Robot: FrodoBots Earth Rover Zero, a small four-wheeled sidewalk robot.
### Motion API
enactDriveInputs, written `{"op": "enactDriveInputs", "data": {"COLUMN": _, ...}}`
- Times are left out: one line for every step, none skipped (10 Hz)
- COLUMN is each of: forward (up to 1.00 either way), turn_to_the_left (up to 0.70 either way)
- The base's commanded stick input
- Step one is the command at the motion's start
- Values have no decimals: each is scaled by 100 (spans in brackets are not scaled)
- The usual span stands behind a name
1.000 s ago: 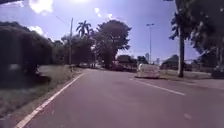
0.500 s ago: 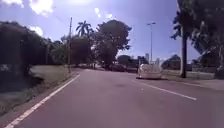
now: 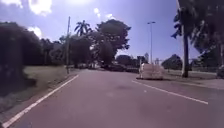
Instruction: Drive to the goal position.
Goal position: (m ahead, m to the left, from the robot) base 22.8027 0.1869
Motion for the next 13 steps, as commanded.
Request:
{"op": "enactDriveInputs", "data": {"forward": 70, "turn_to_the_left": 0}}
{"op": "enactDriveInputs", "data": {"forward": 70, "turn_to_the_left": 0}}
{"op": "enactDriveInputs", "data": {"forward": 70, "turn_to_the_left": 0}}
{"op": "enactDriveInputs", "data": {"forward": 70, "turn_to_the_left": 35}}
{"op": "enactDriveInputs", "data": {"forward": 70, "turn_to_the_left": 35}}
{"op": "enactDriveInputs", "data": {"forward": 70, "turn_to_the_left": 35}}
{"op": "enactDriveInputs", "data": {"forward": 70, "turn_to_the_left": 14}}
{"op": "enactDriveInputs", "data": {"forward": 70, "turn_to_the_left": 0}}
{"op": "enactDriveInputs", "data": {"forward": 70, "turn_to_the_left": 0}}
{"op": "enactDriveInputs", "data": {"forward": 70, "turn_to_the_left": 0}}
{"op": "enactDriveInputs", "data": {"forward": 70, "turn_to_the_left": 0}}
{"op": "enactDriveInputs", "data": {"forward": 70, "turn_to_the_left": 0}}
{"op": "enactDriveInputs", "data": {"forward": 70, "turn_to_the_left": 0}}
